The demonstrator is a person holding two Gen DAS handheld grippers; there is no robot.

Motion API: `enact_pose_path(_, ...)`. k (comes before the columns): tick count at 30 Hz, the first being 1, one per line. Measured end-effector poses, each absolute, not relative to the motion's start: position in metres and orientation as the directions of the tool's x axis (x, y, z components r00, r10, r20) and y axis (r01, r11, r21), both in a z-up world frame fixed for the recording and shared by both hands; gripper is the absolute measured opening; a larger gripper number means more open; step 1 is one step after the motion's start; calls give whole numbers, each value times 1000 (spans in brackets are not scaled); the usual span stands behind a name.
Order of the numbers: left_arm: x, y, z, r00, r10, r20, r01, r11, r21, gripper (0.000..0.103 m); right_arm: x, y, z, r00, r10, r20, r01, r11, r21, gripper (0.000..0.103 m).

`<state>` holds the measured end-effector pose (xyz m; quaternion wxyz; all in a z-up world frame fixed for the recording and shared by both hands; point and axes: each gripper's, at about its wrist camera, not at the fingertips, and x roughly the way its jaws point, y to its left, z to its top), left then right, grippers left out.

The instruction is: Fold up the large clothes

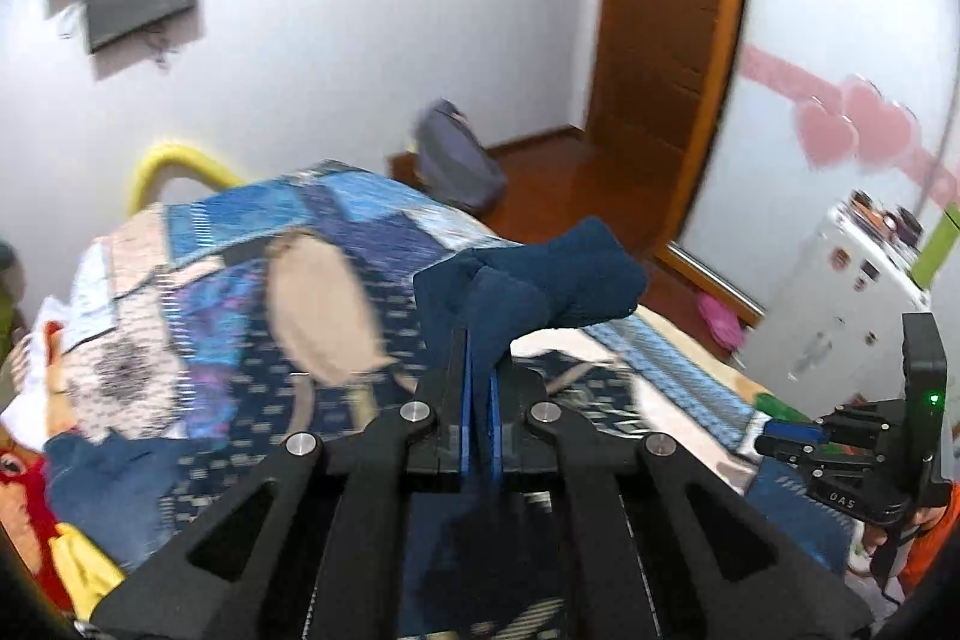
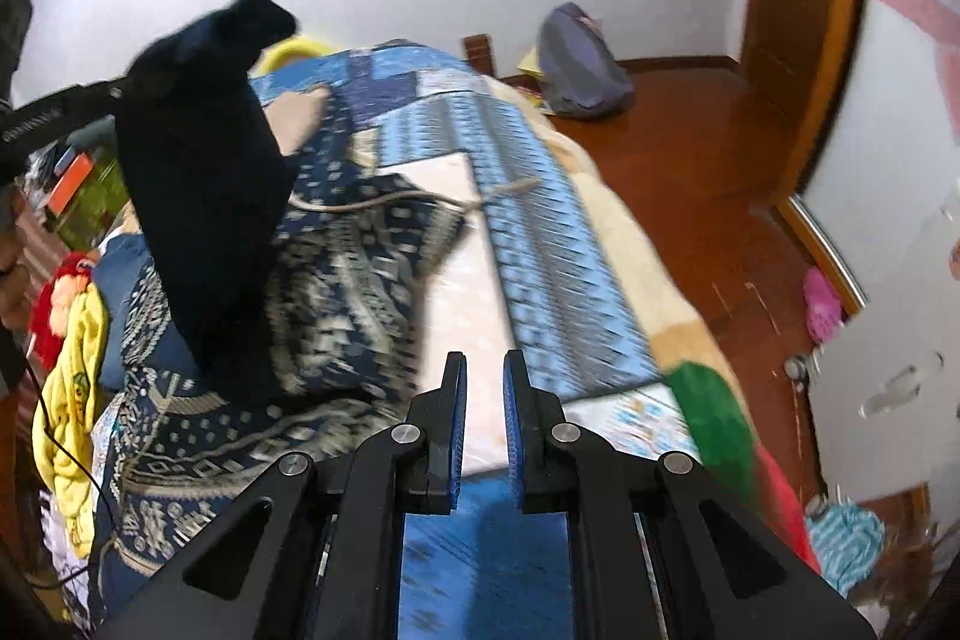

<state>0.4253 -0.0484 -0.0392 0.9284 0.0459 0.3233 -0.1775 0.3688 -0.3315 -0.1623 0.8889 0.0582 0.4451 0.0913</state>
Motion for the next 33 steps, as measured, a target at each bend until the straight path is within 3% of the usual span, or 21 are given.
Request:
enact_pose_path(9, 424, 53, -72, 739, -235, -631, 226, 969, -96, 3, 409, -254, -161, 566, 228, -792, -214, 969, 126, 8)
enact_pose_path(16, 422, 115, -146, 653, -168, -739, 118, 986, -120, 3, 437, -207, -206, 507, 62, -860, -293, 950, -104, 8)
enact_pose_path(24, 397, 154, -226, 525, -148, -838, 14, 986, -165, 6, 432, -202, -227, 544, -33, -838, -328, 911, -248, 8)
enact_pose_path(31, 376, 156, -246, 530, -134, -837, -20, 985, -170, 11, 422, -211, -231, 572, -57, -818, -345, 888, -303, 8)
enact_pose_path(32, 374, 156, -245, 531, -128, -838, -23, 986, -165, 12, 421, -214, -231, 573, -65, -817, -338, 889, -308, 9)
enact_pose_path(33, 371, 156, -245, 527, -123, -841, -24, 987, -159, 14, 420, -218, -230, 576, -75, -814, -325, 893, -312, 19)
